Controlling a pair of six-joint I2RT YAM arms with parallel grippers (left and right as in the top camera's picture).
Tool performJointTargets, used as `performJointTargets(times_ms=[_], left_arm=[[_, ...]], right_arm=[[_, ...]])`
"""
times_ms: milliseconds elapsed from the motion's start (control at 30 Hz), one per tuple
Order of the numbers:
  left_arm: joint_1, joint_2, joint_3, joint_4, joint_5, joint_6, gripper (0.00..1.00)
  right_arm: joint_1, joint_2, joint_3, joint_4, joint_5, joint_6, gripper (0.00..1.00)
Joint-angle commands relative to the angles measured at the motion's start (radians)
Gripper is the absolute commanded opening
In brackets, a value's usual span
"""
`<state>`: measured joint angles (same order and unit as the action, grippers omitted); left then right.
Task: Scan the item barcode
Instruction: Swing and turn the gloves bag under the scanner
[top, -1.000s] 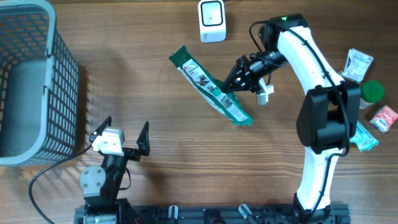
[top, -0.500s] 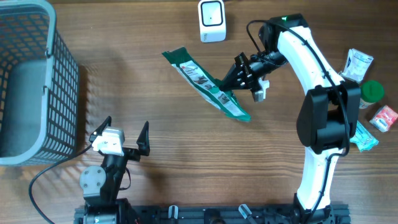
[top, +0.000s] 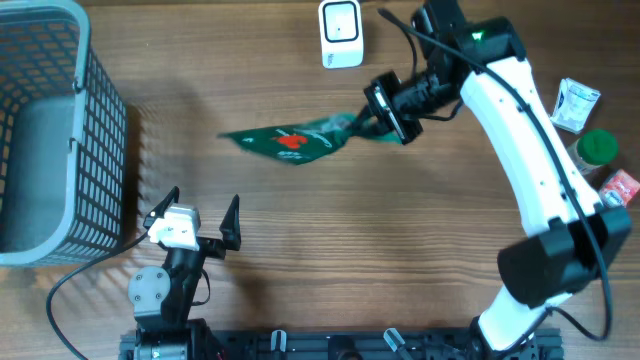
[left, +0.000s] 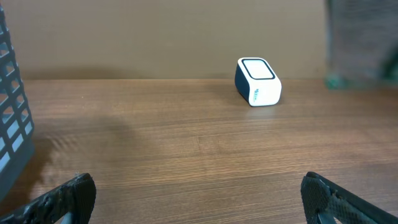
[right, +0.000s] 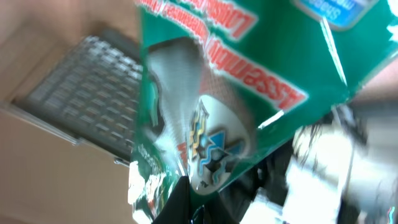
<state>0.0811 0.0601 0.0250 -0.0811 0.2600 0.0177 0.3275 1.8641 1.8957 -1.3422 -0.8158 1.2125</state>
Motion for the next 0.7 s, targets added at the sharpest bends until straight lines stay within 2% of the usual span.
performJointTargets(times_ms=[0,267,500,567,667], left_arm=[[0.006,-0.005,-0.005,0.002,0.002,0.001,1.00],[0.006,-0.005,-0.005,0.002,0.002,0.001,1.00],[0.006,-0.005,-0.005,0.002,0.002,0.001,1.00],[0.006,-0.005,-0.005,0.002,0.002,0.001,1.00],[0.006,-0.005,-0.005,0.002,0.002,0.001,1.00]], right_arm=[[0.040,-0.001,0.009,0.170,0.140,-0.087,0.05],[0.051,0.056,0.008,0.569,0.222,-0.004,0.05],[0.043,0.279,0.008,0.997,0.246,0.018,0.05],[0.038,0.307,0.008,1.036,0.365,0.013,0.05],[0.035,0.315,0.008,0.988,0.502,-0.005,0.05]])
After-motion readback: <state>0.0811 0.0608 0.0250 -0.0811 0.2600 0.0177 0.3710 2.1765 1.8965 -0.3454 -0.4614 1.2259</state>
